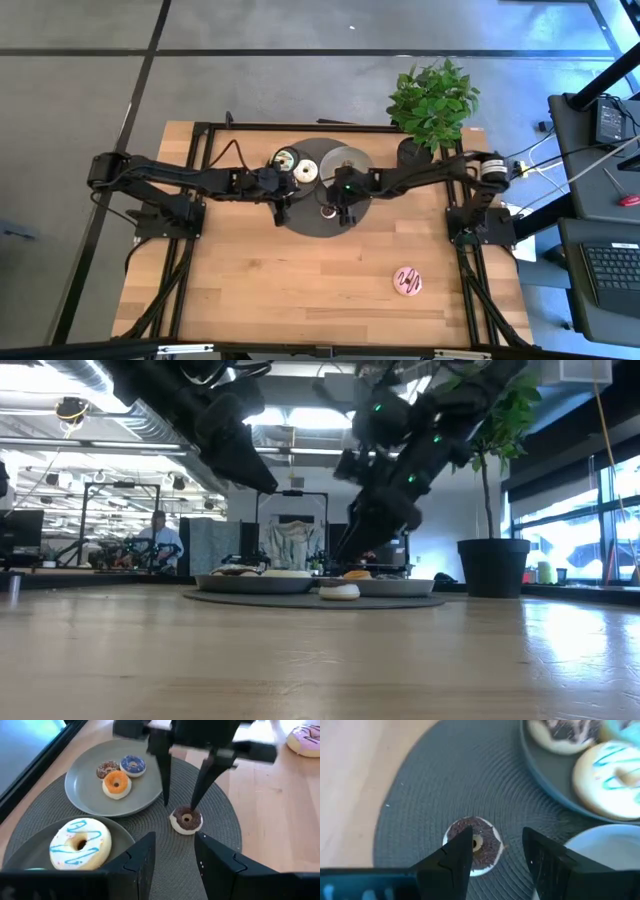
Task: Pick & Place donuts
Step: Put the small black donut on the gray plate
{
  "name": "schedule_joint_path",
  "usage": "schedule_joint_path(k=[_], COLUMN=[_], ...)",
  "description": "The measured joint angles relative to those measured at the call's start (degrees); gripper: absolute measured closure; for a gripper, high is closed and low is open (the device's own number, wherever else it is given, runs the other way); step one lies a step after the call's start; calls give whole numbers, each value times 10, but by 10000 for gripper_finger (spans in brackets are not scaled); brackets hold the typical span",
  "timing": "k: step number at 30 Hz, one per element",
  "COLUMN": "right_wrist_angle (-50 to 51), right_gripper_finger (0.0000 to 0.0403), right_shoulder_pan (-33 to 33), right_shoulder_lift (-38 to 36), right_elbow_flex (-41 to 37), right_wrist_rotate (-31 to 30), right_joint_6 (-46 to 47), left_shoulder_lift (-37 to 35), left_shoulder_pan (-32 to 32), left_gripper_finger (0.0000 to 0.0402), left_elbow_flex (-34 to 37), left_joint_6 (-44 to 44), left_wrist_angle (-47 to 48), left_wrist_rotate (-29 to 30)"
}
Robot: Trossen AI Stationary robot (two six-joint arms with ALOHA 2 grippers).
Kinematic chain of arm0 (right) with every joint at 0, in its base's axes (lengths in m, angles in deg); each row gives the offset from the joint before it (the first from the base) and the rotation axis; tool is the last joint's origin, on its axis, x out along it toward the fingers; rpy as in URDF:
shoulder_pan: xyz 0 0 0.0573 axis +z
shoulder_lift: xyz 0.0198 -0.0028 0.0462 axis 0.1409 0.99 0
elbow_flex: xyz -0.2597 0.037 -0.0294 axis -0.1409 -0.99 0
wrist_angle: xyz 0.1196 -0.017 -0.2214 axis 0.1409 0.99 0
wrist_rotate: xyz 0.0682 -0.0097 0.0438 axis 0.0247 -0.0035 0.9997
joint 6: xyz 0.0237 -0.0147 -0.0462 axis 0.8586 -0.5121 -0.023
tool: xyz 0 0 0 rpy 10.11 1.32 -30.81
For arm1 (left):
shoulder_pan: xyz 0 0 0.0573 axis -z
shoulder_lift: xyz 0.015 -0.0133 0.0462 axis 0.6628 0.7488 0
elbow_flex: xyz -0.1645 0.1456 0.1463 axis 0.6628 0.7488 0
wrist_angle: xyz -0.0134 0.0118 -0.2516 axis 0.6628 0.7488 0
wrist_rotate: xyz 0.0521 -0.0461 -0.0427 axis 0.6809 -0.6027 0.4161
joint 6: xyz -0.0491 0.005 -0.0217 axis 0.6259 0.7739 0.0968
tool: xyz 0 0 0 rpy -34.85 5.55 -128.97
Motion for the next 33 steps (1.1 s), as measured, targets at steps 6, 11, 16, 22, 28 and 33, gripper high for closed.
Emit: schedule_joint_path(k=[6, 11, 16, 22, 28, 33], right_wrist_angle=[12, 17, 19, 18, 11, 11], right_gripper_finger=[231, 231, 231, 231, 236, 268], right_shoulder_pan=[-15, -18, -19, -18, -18, -18], right_shoulder_lift=[39, 39, 39, 52, 66, 66], right_elbow_flex=[24, 24, 24, 23, 23, 23], right_wrist_rotate=[34, 43, 45, 45, 46, 46], right_joint_6=[-10, -10, -11, -12, -12, -13], left_shoulder_lift=[0, 0, 0, 0, 0, 0], left_shoulder_pan=[0, 0, 0, 0, 0, 0], left_gripper_finger=[268, 270, 268, 270, 269, 271], left_elbow_flex=[0, 0, 0, 0, 0, 0], left_joint_6=[-1, -2, -2, -2, -2, -2], left_wrist_angle=[1, 0, 1, 1, 0, 0], left_wrist_rotate=[-2, -1, -1, 0, 0, 0])
